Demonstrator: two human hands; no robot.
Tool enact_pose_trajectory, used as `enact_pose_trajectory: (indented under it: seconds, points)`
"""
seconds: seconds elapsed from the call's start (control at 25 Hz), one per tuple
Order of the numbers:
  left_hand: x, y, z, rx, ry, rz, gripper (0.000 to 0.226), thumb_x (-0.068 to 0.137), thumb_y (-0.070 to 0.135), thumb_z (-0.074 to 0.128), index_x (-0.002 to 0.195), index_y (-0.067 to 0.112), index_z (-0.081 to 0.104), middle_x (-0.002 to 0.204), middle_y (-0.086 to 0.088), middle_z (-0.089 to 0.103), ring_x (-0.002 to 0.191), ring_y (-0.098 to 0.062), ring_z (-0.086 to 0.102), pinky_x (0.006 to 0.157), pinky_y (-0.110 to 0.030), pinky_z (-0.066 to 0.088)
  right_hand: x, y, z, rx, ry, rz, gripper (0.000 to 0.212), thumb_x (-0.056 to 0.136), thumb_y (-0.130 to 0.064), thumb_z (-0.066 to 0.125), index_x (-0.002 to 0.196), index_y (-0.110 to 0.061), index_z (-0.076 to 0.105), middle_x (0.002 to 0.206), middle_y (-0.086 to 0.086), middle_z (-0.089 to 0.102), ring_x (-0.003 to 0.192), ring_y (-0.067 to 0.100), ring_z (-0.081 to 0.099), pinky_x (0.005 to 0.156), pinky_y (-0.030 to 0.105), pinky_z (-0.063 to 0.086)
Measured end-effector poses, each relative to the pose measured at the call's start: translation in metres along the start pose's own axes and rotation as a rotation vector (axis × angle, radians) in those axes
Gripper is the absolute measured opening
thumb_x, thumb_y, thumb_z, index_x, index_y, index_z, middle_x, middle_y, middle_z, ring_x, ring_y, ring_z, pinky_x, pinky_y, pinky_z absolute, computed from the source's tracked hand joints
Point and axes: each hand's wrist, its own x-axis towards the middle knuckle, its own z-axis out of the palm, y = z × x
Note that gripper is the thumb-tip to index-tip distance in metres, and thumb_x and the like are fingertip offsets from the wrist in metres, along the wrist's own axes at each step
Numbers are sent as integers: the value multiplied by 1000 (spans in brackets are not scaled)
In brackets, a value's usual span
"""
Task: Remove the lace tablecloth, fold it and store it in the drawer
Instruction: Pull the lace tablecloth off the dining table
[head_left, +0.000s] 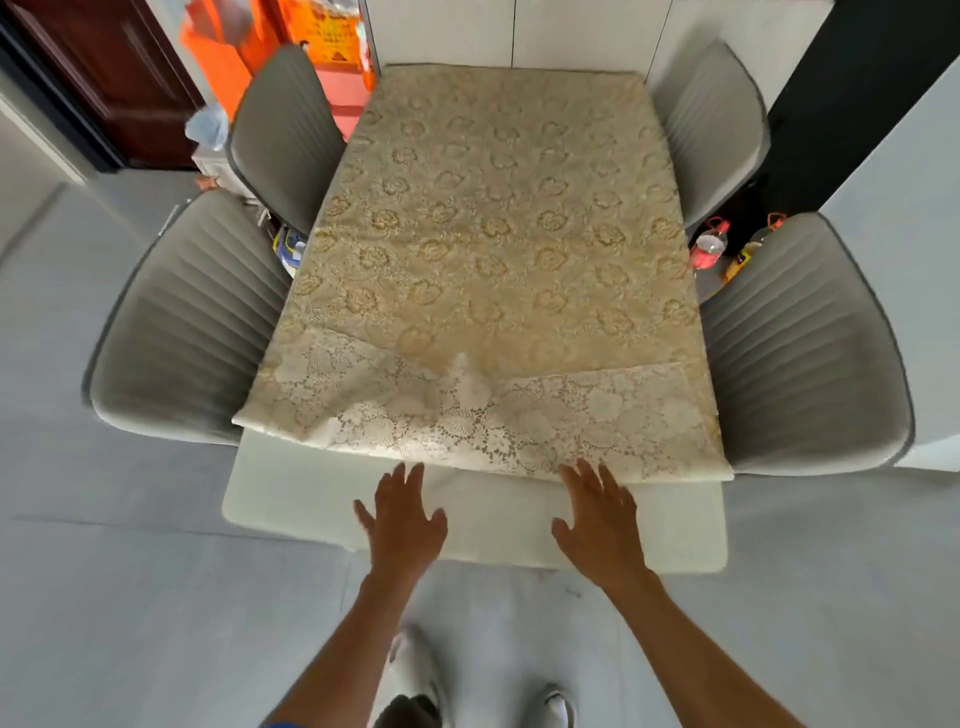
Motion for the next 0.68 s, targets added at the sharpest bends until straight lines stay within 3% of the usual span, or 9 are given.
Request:
enact_pose_trajectory:
  seconds: [0.08,0.16,0.24,0.32,0.4,0.44,0.52,0.6,0.68]
  points:
    - [17,0,5,157,18,100,66,91,30,49,150,24,21,160,0,18,146,-21,15,119,-53,4,15,-6,9,-116,-35,-68,75,90,-28,52,155,-25,16,165,2,9,151,27,10,120,48,15]
    - [46,-2,7,320,65,217,70,86,19,49,150,25,21,159,-2,21,143,-24,21,118,-51,10,30,-14,16,-211,-46,-78,79,76,-16,68,149,-20,38,157,11,34,141,34,37,112,53,32]
    - [78,-9,4,463,77,304,81,81,10,50,152,24,13,159,-7,19,142,-27,24,117,-51,12,41,-16,24,-238,43,-49,74,57,-3,79,128,-14,63,130,15,63,111,39,63,92,55,51]
    - [111,-19,1,557,94,371,79,80,7,55,151,20,23,154,-13,29,135,-33,35,112,-51,28,60,-16,29,-291,134,-37,57,59,2,74,114,-10,68,108,14,69,84,36,67,78,49,54]
    - [130,-29,-3,535,171,510,63,64,1,73,124,11,59,122,-16,59,100,-34,61,74,-42,58,79,-15,30,-332,184,-37,36,68,3,65,102,-8,67,90,12,66,70,33,62,70,45,52]
    - [135,-33,-5,550,190,576,53,54,-2,79,105,8,68,102,-14,66,80,-31,64,52,-35,56,84,-17,27,-325,166,-19,28,69,2,65,96,-7,66,84,11,65,66,32,61,66,43,51]
    - [140,-36,-12,492,184,614,43,46,-2,84,86,10,73,80,-7,68,62,-26,63,38,-28,49,84,-20,24,-280,121,-5,23,63,0,74,84,-8,68,74,9,65,60,31,61,62,41,51]
    - [136,-29,-23,415,18,513,38,60,1,78,94,16,72,85,-1,69,72,-22,67,54,-29,56,72,-17,23,-234,41,-4,22,60,-3,78,78,-11,68,71,6,66,61,29,64,64,40,50]
    - [111,-32,-21,478,-323,414,34,76,1,63,104,19,66,100,0,67,92,-22,66,74,-30,53,47,-14,23,-245,-209,-23,20,75,-11,64,94,-18,67,89,2,69,81,26,66,80,40,43]
